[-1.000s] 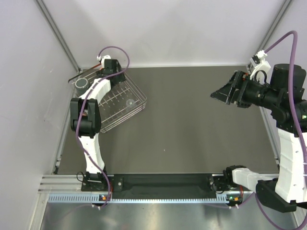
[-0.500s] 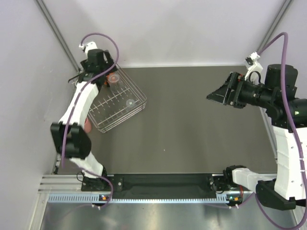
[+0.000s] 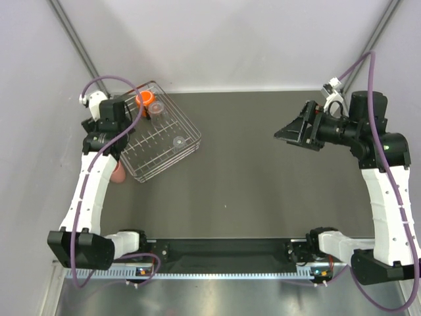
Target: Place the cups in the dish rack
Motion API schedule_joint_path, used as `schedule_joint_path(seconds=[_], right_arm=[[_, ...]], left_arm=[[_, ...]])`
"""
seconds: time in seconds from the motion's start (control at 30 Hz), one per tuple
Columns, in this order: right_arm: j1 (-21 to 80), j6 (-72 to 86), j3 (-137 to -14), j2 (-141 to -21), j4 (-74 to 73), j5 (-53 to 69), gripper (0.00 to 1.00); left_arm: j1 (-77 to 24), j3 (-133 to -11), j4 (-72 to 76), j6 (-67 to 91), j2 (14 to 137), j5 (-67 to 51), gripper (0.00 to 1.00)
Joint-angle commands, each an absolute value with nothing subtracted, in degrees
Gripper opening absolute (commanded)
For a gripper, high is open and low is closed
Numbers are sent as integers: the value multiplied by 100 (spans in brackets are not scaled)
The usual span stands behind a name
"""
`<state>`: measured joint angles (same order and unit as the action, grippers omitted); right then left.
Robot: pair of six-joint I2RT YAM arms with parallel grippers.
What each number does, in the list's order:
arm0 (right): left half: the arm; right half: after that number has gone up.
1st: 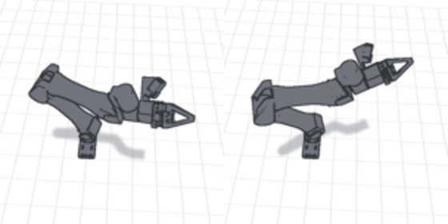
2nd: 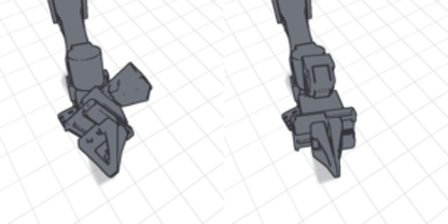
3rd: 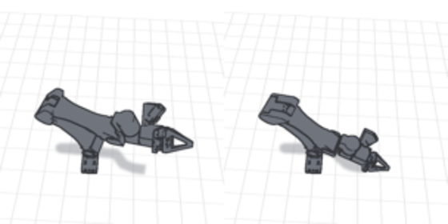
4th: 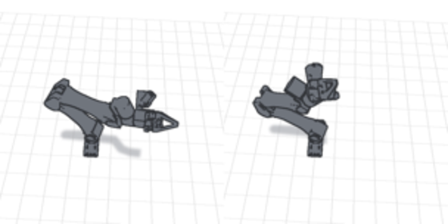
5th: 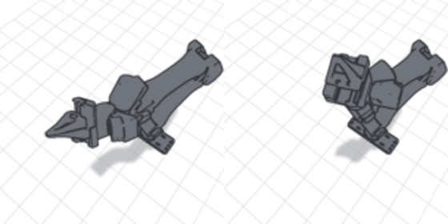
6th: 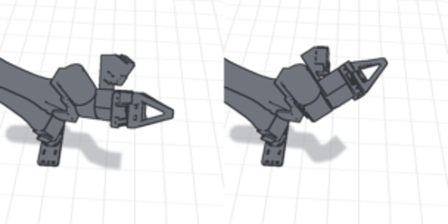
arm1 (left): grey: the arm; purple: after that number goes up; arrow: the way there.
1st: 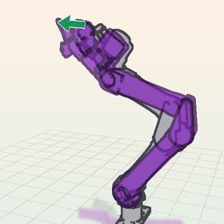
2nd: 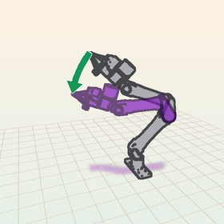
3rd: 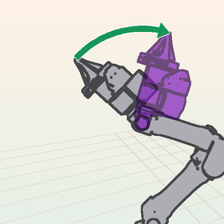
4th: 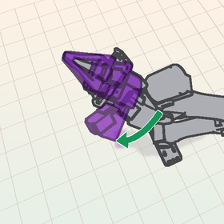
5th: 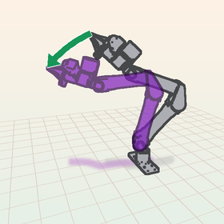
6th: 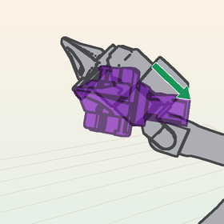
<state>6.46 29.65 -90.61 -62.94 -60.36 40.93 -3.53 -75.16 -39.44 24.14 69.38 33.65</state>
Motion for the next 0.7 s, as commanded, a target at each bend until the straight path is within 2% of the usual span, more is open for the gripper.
schedule_joint_path(seconds=[0.0, 0.1, 0.37, 0.4, 0.43, 0.67], right_arm=[[598, 3094, -9009, -6117, -5581, 4263, 77], [598, 3094, -9052, -6161, -5599, 4307, 77], [826, 3015, -9255, -6442, -5643, 4298, 77], [861, 3015, -9255, -6468, -5625, 4289, 77], [905, 3041, -9281, -6504, -5608, 4289, 77], [1177, 3032, -9483, -6732, -5616, 4351, 77]], left_arm=[[-185, -7436, -4851, 2855, 6926, 4156, 79], [165, -7497, -5255, 3373, 7022, 4097, 74], [764, -7287, -5642, 4262, 7137, 3665, 72], [808, -7243, -5773, 4376, 7172, 3674, 66], [817, -7199, -5809, 4420, 7181, 3726, 64], [993, -6575, -6134, 4895, 7259, 3964, 61]])
